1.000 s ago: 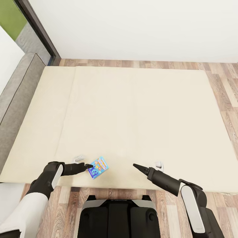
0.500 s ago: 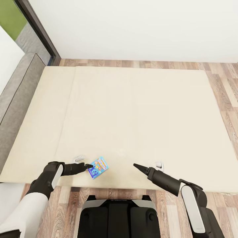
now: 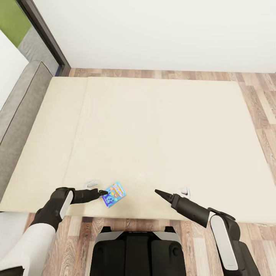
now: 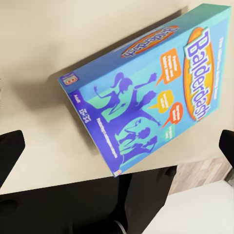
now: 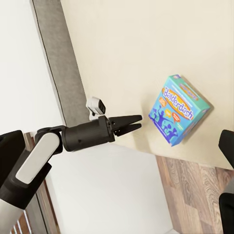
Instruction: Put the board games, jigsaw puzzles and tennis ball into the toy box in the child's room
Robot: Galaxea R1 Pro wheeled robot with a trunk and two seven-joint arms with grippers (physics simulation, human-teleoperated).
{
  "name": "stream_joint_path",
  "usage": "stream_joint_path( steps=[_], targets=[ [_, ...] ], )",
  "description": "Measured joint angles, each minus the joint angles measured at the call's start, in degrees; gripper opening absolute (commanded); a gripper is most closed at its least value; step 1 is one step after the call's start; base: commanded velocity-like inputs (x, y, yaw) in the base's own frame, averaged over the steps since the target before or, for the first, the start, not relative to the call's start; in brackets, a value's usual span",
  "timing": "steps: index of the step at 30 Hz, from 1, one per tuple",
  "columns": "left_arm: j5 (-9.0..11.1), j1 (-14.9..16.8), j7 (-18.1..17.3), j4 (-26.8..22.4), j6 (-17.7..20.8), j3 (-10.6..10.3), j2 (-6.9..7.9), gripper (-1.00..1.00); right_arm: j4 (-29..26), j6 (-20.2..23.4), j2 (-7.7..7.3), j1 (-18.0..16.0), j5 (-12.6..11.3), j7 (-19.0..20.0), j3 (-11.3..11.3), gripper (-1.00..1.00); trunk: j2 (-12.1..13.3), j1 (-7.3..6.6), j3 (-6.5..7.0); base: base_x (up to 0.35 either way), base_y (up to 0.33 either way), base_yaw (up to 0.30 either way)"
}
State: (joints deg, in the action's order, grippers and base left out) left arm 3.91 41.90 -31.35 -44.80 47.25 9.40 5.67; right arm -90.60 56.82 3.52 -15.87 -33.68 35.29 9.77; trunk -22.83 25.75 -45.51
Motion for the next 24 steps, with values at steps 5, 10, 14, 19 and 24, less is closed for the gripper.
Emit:
stream_joint_path(
  steps=[5,10,14,19,24],
  targets=[
    [0.00,0.01,-0.01,0.02,-0.02,-0.01,0.03,1.00,-0.02,0.01,0.02,0.00,0.01,0.00,-0.01,1.00,0.00,0.00,0.00,0.000,-0.144,0.000],
    [0.00,0.00,0.00,0.00,0.00,0.00,0.04,1.00,0.00,0.00,0.02,0.00,0.00,0.00,-0.06,1.00,0.00,0.00,0.00,0.000,-0.058,0.000],
    [0.00,0.00,0.00,0.00,0.00,0.06,0.05,1.00,0.00,0.01,0.02,0.00,0.00,0.00,-0.07,1.00,0.00,0.00,0.00,0.000,-0.010,0.000],
    [0.00,0.00,0.00,0.00,0.00,0.08,0.05,1.00,0.00,0.03,0.02,0.00,0.00,0.00,-0.07,1.00,0.00,0.00,0.00,0.000,-0.002,0.000],
    [0.00,0.00,0.00,0.00,0.00,0.08,0.05,1.00,0.00,0.08,0.02,0.00,0.00,-0.02,-0.14,1.00,0.00,0.00,0.00,0.000,-0.031,0.000]
  ],
)
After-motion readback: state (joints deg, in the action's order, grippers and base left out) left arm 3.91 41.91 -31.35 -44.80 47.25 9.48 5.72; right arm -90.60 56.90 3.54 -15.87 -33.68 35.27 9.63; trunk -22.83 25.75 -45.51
